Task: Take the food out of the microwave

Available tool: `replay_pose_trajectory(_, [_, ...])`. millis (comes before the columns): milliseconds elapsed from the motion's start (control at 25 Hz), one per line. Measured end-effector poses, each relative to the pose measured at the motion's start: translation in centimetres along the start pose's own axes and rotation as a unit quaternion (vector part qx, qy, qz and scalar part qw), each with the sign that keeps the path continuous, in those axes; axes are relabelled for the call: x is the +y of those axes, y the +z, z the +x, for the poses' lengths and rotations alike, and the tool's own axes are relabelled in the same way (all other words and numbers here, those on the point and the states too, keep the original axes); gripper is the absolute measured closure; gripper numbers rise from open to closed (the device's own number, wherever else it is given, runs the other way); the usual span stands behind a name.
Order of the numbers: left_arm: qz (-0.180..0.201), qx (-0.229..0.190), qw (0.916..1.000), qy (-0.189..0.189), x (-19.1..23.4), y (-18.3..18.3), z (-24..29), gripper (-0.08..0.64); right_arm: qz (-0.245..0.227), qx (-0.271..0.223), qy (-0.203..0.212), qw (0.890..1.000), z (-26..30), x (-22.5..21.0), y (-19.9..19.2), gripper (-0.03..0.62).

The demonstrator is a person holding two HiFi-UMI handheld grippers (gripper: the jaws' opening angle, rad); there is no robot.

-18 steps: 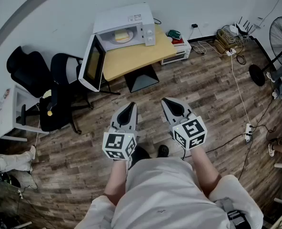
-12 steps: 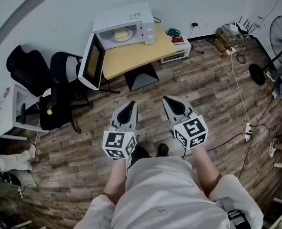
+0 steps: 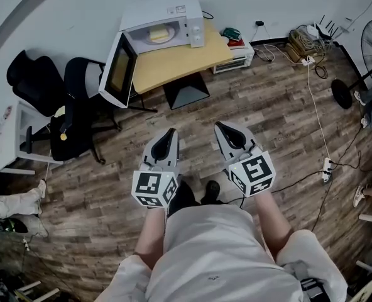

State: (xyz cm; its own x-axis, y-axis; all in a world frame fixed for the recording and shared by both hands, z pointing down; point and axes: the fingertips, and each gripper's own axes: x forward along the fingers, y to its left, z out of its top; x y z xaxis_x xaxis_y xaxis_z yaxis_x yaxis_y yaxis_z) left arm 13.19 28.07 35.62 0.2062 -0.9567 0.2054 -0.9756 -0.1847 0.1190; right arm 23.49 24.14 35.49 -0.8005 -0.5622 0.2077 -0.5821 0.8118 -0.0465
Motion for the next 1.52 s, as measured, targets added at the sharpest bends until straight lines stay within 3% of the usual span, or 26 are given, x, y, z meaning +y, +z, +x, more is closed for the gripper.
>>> replay_pose_trajectory(520, [0.001, 0.016, 0.9999, -0.006, 2.0, -0.9, 1.4, 0.533, 0.015, 0.018, 0.001, 1.000, 3.2, 0.1, -0.8, 0.571])
replay_pose_trajectory(600, [0.004, 0.018, 0.9998, -0.008, 3.0, -0.6, 2.2, 0.481, 0.020, 0.020, 0.002, 1.000, 4.4, -0.3, -0.6, 0.555])
replay_pose_trajectory(880, [0.009, 0.012, 0.9998, -0.010, 6.8, 0.9, 4.9, 0.443, 0.024, 0.020, 0.006, 0.999, 8.9, -1.4, 1.0, 0.495])
replay_pose_trajectory(1520, [0.012, 0.004, 0.9994, -0.032, 16.4, 4.0, 12.4, 0.425, 0.022, 0.023, -0.021, 0.999, 19.4, -5.0, 4.2, 0.443])
